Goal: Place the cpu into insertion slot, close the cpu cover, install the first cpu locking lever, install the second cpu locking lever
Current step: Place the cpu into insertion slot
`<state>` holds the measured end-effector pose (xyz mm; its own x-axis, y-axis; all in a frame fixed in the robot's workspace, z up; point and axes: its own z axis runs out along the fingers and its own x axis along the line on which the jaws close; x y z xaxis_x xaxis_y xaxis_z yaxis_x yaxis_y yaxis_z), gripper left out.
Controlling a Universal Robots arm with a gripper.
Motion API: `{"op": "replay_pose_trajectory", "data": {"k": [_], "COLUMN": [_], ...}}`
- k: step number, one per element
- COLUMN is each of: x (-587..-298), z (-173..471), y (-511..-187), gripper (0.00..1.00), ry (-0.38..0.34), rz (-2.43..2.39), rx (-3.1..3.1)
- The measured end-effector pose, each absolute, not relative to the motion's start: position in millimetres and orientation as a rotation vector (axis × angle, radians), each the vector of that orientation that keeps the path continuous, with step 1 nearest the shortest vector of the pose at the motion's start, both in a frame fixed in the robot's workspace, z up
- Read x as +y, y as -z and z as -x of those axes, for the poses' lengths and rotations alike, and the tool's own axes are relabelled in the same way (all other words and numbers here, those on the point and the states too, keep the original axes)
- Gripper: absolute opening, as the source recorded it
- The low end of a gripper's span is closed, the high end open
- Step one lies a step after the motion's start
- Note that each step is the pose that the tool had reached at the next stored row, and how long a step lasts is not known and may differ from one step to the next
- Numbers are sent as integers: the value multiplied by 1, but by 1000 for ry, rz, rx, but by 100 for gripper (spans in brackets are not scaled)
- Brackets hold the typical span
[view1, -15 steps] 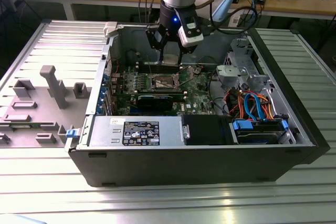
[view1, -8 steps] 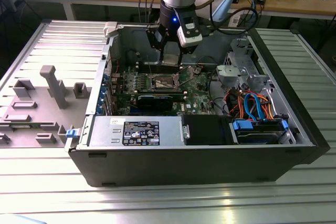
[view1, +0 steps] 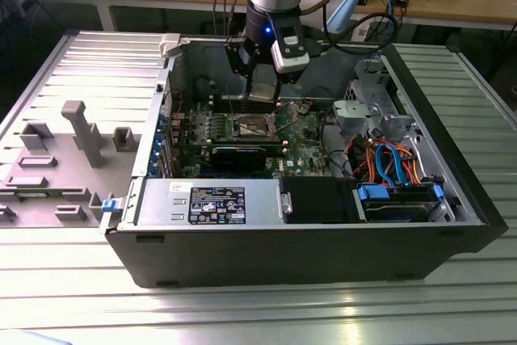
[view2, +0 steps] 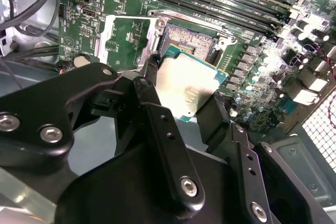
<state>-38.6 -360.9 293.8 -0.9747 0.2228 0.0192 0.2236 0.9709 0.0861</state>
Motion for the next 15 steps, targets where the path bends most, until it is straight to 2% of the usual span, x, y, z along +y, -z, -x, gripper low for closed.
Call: {"op": "replay_pose_trajectory", "data": {"k": [15], "x": [-361], "z": [39], "y": [-293], "gripper": [55], "ry": [138], "rz": [444], "rx": [-3100]}}
